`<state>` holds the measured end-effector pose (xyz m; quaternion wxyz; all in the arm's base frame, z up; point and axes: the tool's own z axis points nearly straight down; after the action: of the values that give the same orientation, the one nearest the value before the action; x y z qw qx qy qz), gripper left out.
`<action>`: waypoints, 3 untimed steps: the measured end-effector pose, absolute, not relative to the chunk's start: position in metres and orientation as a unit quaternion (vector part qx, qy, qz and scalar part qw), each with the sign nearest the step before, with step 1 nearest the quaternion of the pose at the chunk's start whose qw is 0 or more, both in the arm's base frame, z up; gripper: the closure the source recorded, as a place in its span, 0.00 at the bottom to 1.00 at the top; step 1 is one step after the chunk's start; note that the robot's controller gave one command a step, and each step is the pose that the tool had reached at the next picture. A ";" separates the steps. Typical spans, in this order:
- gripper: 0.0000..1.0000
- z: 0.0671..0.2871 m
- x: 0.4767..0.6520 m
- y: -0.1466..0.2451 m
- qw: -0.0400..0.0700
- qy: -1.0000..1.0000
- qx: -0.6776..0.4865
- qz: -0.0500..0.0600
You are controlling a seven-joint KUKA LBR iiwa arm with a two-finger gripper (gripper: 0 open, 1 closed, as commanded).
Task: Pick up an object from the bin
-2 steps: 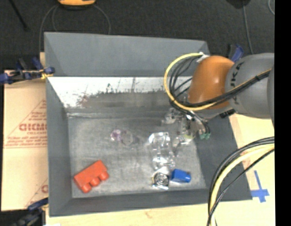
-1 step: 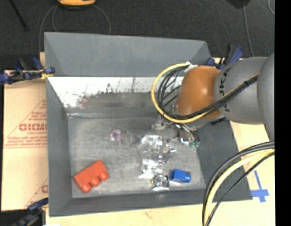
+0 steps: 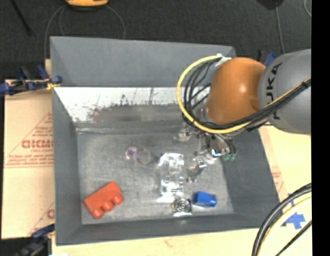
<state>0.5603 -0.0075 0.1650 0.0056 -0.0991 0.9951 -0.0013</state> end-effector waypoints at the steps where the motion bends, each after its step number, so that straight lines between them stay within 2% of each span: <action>1: 0.00 0.091 0.584 0.029 0.005 0.988 -0.157 -0.003; 2: 1.00 0.090 0.584 0.031 0.004 0.987 -0.158 -0.001; 3: 1.00 0.168 0.589 0.021 0.005 0.990 -0.143 -0.002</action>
Offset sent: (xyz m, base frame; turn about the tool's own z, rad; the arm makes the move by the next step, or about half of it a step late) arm 0.0245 0.0473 -0.0950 -0.1285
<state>0.5894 0.0208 0.1680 0.0049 -0.1427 0.9897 -0.0023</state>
